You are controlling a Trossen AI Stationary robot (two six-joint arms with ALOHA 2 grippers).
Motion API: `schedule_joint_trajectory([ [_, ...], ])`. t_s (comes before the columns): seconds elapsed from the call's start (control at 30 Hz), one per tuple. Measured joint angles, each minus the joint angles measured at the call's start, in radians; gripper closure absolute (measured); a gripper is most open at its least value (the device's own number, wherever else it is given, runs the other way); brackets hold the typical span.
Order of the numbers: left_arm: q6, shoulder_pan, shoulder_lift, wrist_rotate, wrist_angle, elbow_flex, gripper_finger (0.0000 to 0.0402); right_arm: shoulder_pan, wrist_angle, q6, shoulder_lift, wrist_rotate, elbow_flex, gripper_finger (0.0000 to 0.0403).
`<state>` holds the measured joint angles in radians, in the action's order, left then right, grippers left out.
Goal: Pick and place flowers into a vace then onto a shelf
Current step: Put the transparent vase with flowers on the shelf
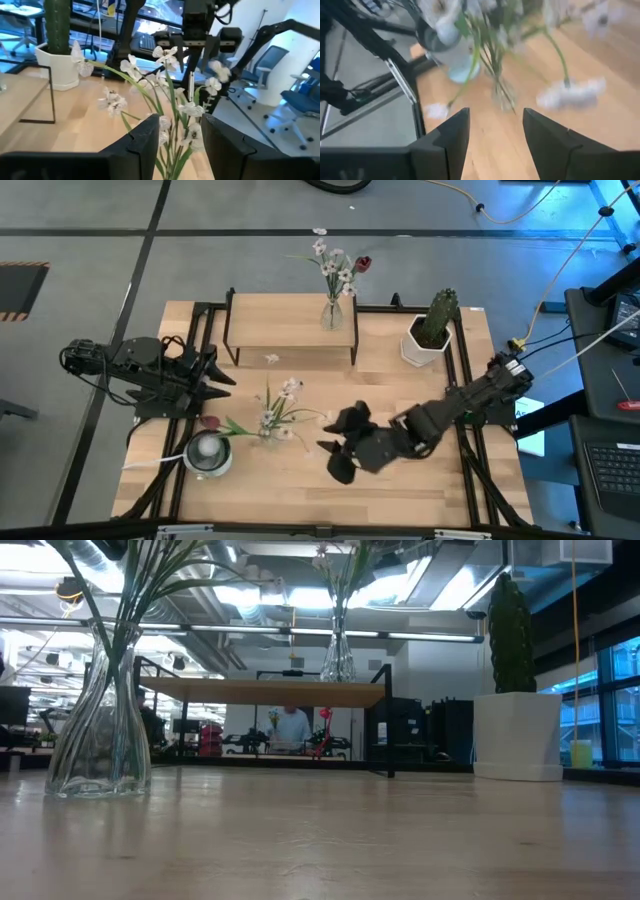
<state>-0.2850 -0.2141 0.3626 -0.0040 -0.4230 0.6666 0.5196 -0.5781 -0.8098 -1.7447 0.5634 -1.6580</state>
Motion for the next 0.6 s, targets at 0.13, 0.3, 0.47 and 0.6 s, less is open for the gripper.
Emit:
schedule_joint_trajectory([
  [0.13, 0.038, 0.0, 0.0, -0.025, -0.001, 0.0, 0.0254, 0.06, -0.099, -0.161, 0.004, 0.019, 0.001, 0.0218],
  [0.3, 0.045, 0.0, 0.0, -0.028, -0.001, 0.0, 0.0254, 0.113, -0.219, -0.322, -0.024, 0.017, 0.001, 0.0218],
  [0.47, 0.045, 0.0, -0.001, -0.027, -0.063, 0.0, 0.025, 0.134, -0.283, -0.42, -0.045, 0.019, 0.001, 0.0218],
  [0.6, 0.04, 0.0, 0.005, -0.03, -0.155, 0.0, 0.0247, 0.134, -0.248, -0.44, -0.054, 0.019, 0.023, 0.0218],
])
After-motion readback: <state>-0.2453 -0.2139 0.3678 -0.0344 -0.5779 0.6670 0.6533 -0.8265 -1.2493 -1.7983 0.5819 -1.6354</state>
